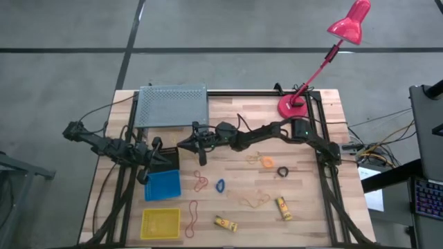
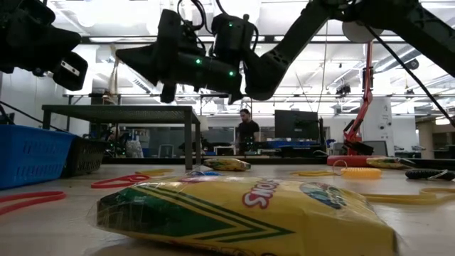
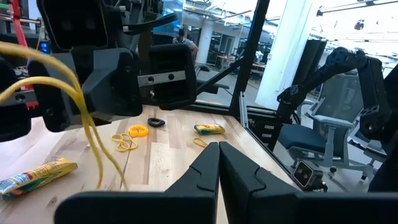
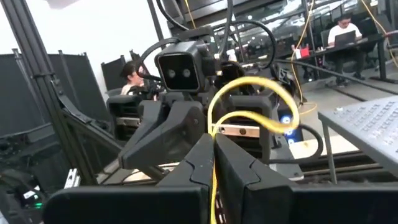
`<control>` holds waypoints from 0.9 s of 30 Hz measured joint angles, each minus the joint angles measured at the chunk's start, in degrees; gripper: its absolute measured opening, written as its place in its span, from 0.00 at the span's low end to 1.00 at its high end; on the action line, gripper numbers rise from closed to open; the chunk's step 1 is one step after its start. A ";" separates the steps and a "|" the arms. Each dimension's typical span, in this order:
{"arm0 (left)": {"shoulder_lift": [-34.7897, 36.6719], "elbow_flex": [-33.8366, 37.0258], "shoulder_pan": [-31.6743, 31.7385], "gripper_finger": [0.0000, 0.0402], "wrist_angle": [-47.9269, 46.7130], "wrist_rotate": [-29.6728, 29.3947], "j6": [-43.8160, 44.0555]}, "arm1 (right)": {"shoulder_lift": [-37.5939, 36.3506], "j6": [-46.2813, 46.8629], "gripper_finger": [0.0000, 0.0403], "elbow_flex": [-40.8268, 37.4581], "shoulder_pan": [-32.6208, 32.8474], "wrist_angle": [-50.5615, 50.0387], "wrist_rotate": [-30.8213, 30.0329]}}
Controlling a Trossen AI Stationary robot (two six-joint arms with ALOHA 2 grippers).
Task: Pick & Place Office Desk Supplies
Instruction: Put the yellow rubber band in the black bin
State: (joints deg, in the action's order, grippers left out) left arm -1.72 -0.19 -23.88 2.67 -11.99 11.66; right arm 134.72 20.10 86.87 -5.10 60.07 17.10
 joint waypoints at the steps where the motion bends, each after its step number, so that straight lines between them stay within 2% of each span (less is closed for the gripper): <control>1: -0.02 0.00 0.00 0.04 -0.01 0.02 0.00 | -0.22 -0.18 0.02 -0.02 0.00 -0.04 0.43; 9: -0.01 0.01 0.01 0.04 -0.01 0.02 0.00 | -0.69 2.27 0.02 -0.02 0.27 0.26 8.37; 22: 0.00 0.00 0.02 0.04 0.72 -0.31 -0.57 | -1.23 2.44 0.02 -0.04 0.46 0.28 8.94; 24: 0.00 0.02 0.00 0.04 2.06 -0.30 3.36 | -1.23 2.42 0.02 -0.04 0.46 0.20 8.94; 27: 0.00 0.00 -0.02 0.04 4.60 -0.26 15.66 | -1.23 2.42 0.02 -0.04 0.46 0.24 8.92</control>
State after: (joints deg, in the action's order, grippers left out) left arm -1.72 -0.19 -23.90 7.27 -12.25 27.32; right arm 133.49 22.53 86.83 -4.64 60.31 26.02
